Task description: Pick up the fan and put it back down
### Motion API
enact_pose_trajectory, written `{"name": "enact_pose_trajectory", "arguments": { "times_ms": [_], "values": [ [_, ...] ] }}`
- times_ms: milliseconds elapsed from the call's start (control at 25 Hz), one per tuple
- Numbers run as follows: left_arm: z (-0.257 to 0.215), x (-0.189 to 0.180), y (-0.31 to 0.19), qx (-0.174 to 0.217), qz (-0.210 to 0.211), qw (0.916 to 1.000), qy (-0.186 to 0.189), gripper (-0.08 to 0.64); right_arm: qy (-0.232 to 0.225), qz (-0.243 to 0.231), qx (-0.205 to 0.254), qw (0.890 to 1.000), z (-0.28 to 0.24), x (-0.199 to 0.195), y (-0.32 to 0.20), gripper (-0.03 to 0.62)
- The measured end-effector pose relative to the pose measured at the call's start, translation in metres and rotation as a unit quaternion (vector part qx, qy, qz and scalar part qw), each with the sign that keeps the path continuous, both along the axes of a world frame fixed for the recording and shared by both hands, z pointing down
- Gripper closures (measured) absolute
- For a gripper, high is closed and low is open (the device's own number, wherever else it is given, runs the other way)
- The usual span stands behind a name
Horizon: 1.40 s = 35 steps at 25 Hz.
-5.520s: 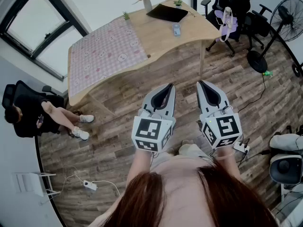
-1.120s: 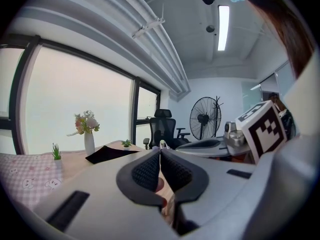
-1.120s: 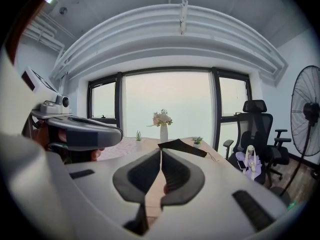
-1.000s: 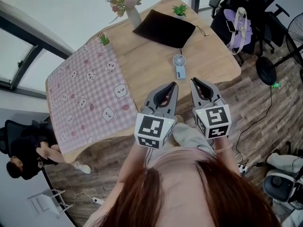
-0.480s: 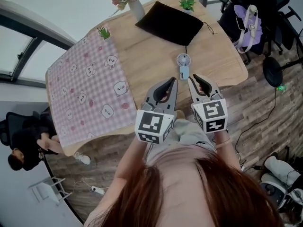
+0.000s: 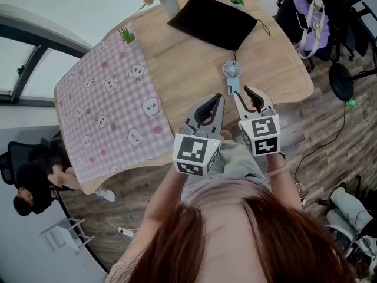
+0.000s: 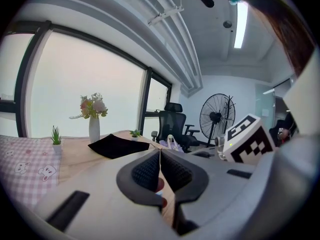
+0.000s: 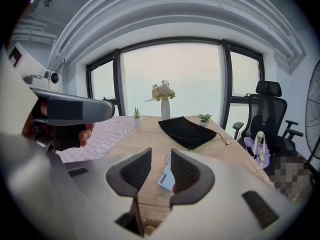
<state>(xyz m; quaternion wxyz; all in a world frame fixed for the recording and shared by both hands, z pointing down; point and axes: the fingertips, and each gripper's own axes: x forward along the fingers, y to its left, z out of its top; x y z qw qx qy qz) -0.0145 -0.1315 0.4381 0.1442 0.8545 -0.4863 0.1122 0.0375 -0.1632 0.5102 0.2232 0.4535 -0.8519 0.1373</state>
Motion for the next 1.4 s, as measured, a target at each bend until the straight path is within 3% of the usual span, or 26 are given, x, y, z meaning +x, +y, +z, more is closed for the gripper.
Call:
{"name": "enact_pose_trajectory", "arguments": {
  "times_ms": [520, 1400],
  "values": [
    [0.020, -0.012, -0.024, -0.027, 0.008, 0.9996, 0.007, 0.548, 0.014, 0.045, -0.045, 0.998, 0.049, -0.005, -0.021, 0.434],
    [0.058, -0.024, -0.057, -0.078, 0.020, 0.9965, 0.021, 0.548, 0.035, 0.070, -0.142, 0.987, 0.130, -0.015, -0.041, 0.364]
  ]
}}
